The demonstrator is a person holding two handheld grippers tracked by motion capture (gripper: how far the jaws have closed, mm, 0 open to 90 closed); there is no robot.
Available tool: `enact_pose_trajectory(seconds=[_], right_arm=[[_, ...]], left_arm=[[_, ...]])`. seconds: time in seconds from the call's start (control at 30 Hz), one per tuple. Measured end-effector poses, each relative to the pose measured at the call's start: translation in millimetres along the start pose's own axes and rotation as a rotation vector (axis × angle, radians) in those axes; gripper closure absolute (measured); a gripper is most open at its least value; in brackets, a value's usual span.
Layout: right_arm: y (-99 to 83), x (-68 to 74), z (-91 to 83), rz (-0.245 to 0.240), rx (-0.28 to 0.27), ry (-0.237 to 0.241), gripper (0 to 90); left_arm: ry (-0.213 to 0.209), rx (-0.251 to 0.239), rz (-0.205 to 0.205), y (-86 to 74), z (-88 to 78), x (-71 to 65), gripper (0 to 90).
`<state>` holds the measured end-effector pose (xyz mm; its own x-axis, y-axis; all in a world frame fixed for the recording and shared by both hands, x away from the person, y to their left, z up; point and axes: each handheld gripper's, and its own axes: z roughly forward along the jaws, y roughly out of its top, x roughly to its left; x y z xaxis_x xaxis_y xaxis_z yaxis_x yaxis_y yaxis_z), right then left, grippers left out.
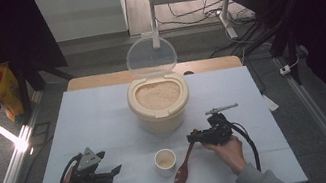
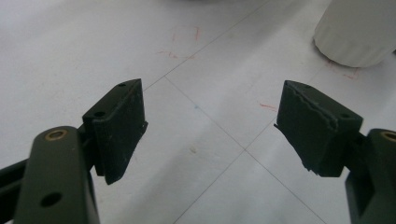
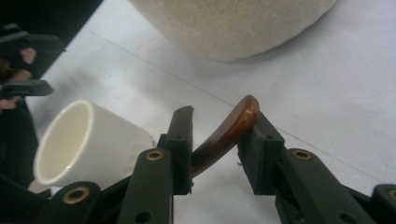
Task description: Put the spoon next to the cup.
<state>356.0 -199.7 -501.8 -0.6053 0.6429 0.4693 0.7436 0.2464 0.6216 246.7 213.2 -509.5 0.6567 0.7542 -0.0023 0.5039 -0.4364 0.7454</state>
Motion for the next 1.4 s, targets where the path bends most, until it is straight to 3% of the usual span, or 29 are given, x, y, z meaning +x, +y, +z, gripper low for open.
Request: enact_pose_trajectory(seconds=[0.77, 0.93, 1.1, 1.4], right_arm=[[-0.3, 1.4, 18.5, -0.137, 0.034, -0.212, 46.1], [1.5, -1.5, 16.4, -0.144, 0.006, -0.243, 41.0], [2.3, -3.2, 8.4, -0.170, -0.013, -0.253, 40.1], [-12.7, -1.4, -21.1, -0.264, -0.097, -0.215, 42.1]], left_arm=[[0.000, 0.002, 0.002, -0.3, 0.2, -0.1, 23.4], [-0.001, 0.000, 0.001, -0.4, -0.2, 0.0, 23.3], [-0.001, -0.004, -0.001, -0.6, -0.9, 0.1, 23.3], [0.002, -0.015, -0.007, -1.2, -3.3, 0.7, 23.3]])
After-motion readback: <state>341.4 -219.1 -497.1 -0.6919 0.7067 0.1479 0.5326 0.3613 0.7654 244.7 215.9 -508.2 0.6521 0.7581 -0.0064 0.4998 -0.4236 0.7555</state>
